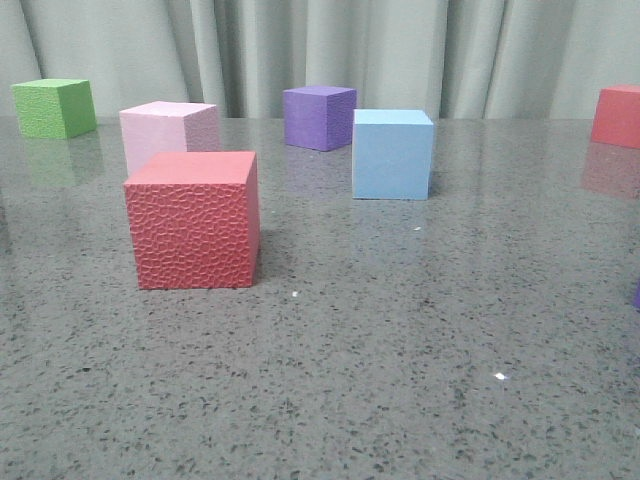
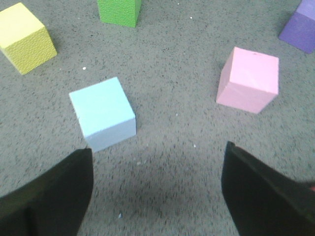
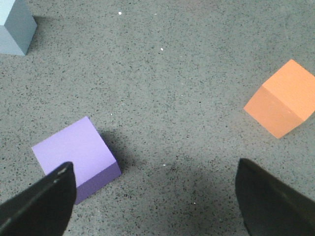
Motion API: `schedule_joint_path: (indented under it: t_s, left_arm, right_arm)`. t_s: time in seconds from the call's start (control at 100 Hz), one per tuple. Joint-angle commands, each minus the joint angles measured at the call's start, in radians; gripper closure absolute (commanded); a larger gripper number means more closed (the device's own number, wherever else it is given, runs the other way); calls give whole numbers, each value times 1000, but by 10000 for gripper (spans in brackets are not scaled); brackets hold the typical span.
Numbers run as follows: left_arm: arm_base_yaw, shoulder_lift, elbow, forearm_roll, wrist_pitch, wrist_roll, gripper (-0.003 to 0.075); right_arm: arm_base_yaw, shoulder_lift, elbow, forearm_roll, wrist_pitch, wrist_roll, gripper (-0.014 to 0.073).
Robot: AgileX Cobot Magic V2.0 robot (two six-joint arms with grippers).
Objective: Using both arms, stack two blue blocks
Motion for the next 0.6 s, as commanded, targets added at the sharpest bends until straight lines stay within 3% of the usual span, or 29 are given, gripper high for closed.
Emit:
schedule_joint_path:
  t_s: [0.0,0.28,0.59]
  left_arm:
    - [4,63,-80,5,-81,-38,206]
    - [6,250,-179,63,-95,-136,205]
    - [43,314,-192,95,-100,-195,204]
  right_arm:
    - [-9,2,-23,-4,-57,-5,-53]
    - [-9,2,-23,3,-50,-5,-53]
    - [-9,2,-23,6,-50,-5,-53]
